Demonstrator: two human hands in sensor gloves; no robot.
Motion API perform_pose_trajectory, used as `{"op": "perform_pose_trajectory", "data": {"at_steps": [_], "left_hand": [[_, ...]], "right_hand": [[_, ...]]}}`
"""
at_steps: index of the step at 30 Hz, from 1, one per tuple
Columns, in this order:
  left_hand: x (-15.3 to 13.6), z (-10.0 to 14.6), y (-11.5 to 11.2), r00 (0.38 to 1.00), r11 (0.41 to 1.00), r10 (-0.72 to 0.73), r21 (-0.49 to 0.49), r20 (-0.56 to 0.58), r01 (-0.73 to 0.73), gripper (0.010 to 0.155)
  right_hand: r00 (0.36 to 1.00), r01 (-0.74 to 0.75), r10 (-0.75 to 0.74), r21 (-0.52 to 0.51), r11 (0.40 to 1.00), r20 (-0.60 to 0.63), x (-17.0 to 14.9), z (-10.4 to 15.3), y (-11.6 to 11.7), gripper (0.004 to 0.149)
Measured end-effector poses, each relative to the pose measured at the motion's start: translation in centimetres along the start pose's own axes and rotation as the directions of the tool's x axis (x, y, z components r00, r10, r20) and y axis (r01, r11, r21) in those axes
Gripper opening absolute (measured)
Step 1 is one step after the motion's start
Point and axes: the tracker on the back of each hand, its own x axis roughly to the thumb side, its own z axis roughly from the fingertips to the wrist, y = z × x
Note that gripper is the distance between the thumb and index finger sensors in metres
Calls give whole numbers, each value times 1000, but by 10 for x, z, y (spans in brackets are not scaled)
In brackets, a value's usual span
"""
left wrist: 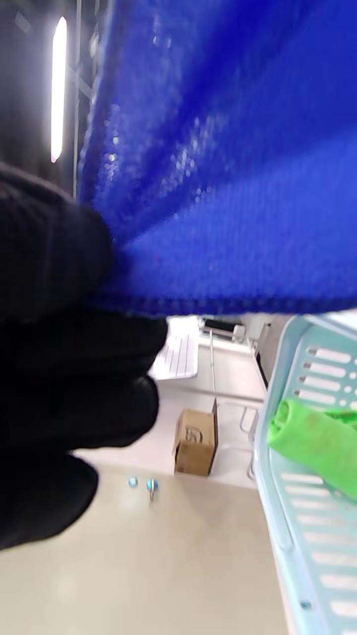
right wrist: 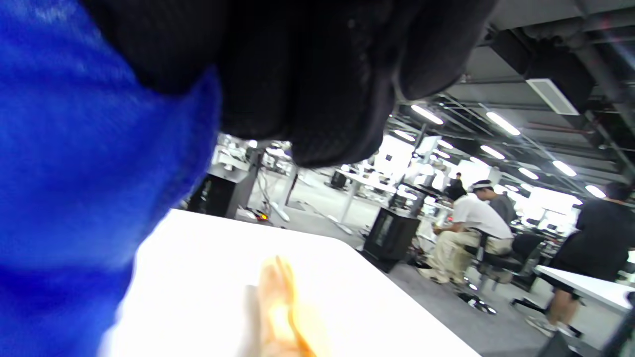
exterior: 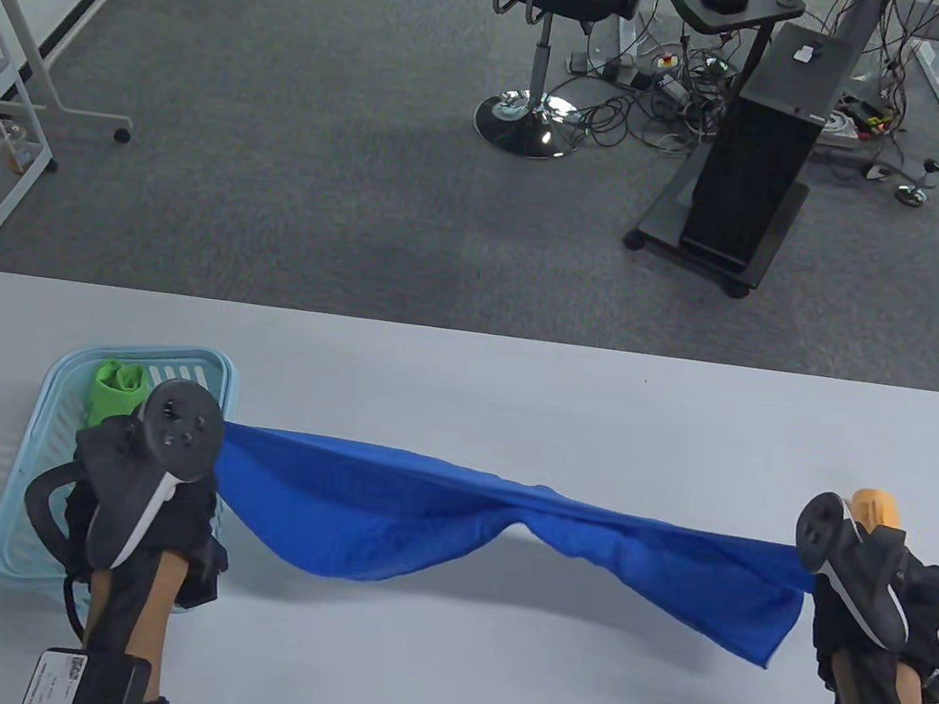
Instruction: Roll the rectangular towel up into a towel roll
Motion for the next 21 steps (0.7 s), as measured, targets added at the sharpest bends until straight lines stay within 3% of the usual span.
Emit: {"op": "perform_pose_trajectory", "data": {"at_steps": [3, 7, 8, 11, 14, 21], "left_hand": [[-18, -11, -1, 996, 998, -56, 3, -62, 57, 42], [-19, -15, -11, 997, 997, -68, 18, -34, 69, 42], [-15, -15, -14, 998, 998, -67, -9, -18, 67, 41], [-6, -18, -27, 997, 970, 46, -235, -55, -57, 40], [3, -19, -39, 979, 920, 195, -337, -51, -201, 40], [18, -21, -50, 983, 927, 184, -335, 11, -169, 42]], "right_hand": [[997, -46, 46, 9, 999, -54, -12, -4, 7, 46], [988, 111, -113, -32, 993, -100, -11, -4, 3, 46], [983, 155, -156, -16, 988, -100, -9, -4, 2, 46], [929, 360, -344, 127, 924, -136, 1, -5, 0, 46], [874, 485, -464, 196, 852, -145, 12, -4, -2, 45], [915, 403, -390, 209, 891, -104, 36, -3, -12, 45]]}}
